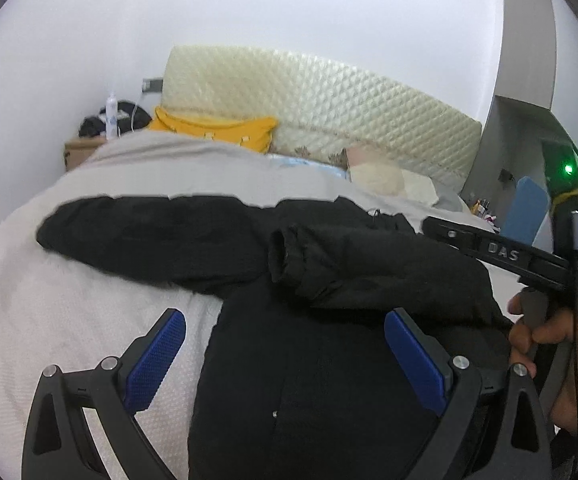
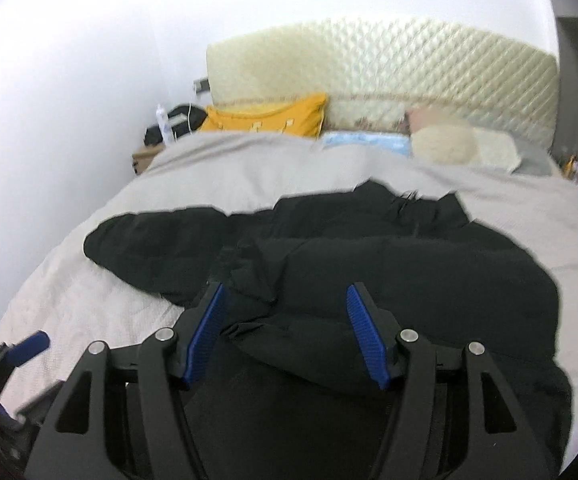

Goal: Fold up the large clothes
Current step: 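Fold the held sleeve across the jacket body with the right gripper, release, then grasp the other sleeve cuff with the left gripper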

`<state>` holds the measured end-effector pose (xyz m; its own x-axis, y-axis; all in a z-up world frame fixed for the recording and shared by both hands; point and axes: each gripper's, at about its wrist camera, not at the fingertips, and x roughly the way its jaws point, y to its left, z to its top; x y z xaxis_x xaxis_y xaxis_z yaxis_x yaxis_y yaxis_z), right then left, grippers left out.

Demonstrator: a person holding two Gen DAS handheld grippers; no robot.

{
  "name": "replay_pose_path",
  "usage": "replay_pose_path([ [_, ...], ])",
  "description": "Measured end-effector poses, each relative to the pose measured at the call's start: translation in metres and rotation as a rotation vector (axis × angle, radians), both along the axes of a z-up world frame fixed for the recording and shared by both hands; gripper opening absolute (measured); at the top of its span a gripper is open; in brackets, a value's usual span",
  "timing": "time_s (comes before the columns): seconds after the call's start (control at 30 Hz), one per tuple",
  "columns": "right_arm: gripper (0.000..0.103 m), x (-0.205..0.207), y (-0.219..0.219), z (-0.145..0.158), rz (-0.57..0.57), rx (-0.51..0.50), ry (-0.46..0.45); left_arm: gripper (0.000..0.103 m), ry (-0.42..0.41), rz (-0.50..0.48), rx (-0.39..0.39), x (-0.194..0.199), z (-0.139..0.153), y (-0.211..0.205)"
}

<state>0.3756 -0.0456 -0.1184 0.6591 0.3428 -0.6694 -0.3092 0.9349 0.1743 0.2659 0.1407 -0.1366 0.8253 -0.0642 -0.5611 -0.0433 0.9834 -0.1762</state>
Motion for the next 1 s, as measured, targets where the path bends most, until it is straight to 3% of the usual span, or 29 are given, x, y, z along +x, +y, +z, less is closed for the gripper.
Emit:
replay_pose_path([
  [0.1, 0.064, -0.018, -0.019, 0.017, -0.019, 0.01, -0.027, 0.101, -0.028, 0.021, -0.007, -0.022, 0.005, -0.006],
  [0.33, 0.064, -0.075, -0.065, 0.042, -0.056, -0.008, -0.075, 0.101, -0.007, 0.006, -0.077, -0.045, -0.002, -0.02],
  [0.4, 0.065, -0.094, -0.082, 0.058, -0.053, 0.053, -0.09, 0.101, -0.044, 0.014, -0.063, -0.052, 0.012, -0.026],
  [0.5, 0.075, -0.12, -0.099, 0.083, -0.079, 0.055, -0.148, 0.101, -0.1, 0.0, -0.04, -0.064, 0.029, -0.037],
  [0.57, 0.076, -0.135, -0.109, 0.092, -0.082, 0.056, -0.177, 0.101, -0.116, -0.004, -0.019, -0.069, 0.033, -0.045],
  [0.63, 0.079, -0.149, -0.118, 0.094, -0.095, 0.043, -0.193, 0.101, -0.114, -0.018, 0.018, -0.071, 0.031, -0.049],
  [1.0, 0.084, -0.213, -0.178, 0.053, -0.246, 0.006, -0.159, 0.101, -0.085, -0.065, 0.05, -0.074, 0.0, -0.057],
])
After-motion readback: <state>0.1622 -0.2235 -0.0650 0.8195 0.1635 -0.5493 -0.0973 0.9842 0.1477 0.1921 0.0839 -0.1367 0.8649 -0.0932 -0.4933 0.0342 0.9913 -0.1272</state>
